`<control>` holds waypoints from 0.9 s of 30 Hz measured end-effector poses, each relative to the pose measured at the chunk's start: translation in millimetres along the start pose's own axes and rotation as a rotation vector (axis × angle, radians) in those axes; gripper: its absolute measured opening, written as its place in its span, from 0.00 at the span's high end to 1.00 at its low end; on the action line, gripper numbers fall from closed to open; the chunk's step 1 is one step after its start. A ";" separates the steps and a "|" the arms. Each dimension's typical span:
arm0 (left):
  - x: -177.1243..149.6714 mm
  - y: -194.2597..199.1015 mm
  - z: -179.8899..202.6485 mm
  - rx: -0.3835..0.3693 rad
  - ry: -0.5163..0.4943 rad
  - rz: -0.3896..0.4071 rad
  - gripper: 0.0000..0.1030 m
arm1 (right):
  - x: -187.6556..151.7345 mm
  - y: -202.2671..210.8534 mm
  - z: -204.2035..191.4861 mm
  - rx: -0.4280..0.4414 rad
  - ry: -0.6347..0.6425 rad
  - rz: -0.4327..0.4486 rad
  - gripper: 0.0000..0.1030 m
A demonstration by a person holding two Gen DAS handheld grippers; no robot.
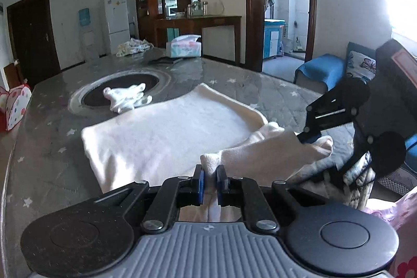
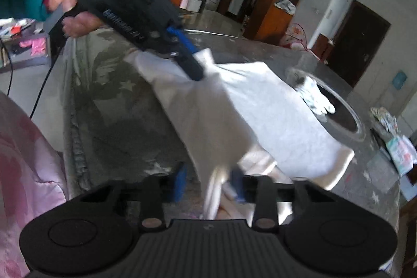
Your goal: Fold clothes
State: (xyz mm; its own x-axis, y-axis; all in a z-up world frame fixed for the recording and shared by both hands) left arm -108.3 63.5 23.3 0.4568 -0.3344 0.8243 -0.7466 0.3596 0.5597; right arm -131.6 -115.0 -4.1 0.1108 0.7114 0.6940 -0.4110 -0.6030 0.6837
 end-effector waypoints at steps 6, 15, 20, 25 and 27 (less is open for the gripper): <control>-19.9 8.9 8.8 0.030 -0.051 0.000 0.69 | 4.3 2.7 16.9 0.052 -0.098 -0.009 0.88; -55.6 23.1 15.0 0.096 -0.159 -0.039 0.59 | 11.7 4.8 28.1 0.081 -0.146 -0.021 0.88; -63.5 26.4 10.3 0.108 -0.198 -0.035 0.66 | 11.1 2.6 24.8 0.061 -0.129 -0.026 0.88; -57.4 30.6 2.8 0.082 -0.120 -0.018 0.89 | 7.2 3.5 19.8 0.051 -0.140 -0.019 0.92; -52.9 36.2 2.6 0.073 -0.100 -0.004 0.91 | 9.1 9.3 19.4 0.049 -0.141 -0.009 0.92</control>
State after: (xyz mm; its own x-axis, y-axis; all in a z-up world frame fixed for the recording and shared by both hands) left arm -160.8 92.0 -0.2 0.4124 -0.4223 0.8072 -0.7797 0.2946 0.5525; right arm -116.8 -121.2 12.9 0.2415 0.6610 0.7104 -0.3648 -0.6165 0.6977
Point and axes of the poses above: each gripper's, at about its wrist camera, not at the fingertips, and y roughly against the way its jaws point, z to its right, x to its top, the point moved 5 cm from there along -y, roughly the way its jaws point, and after that the axes turned 5 degrees about x, right-handed, at the moved point
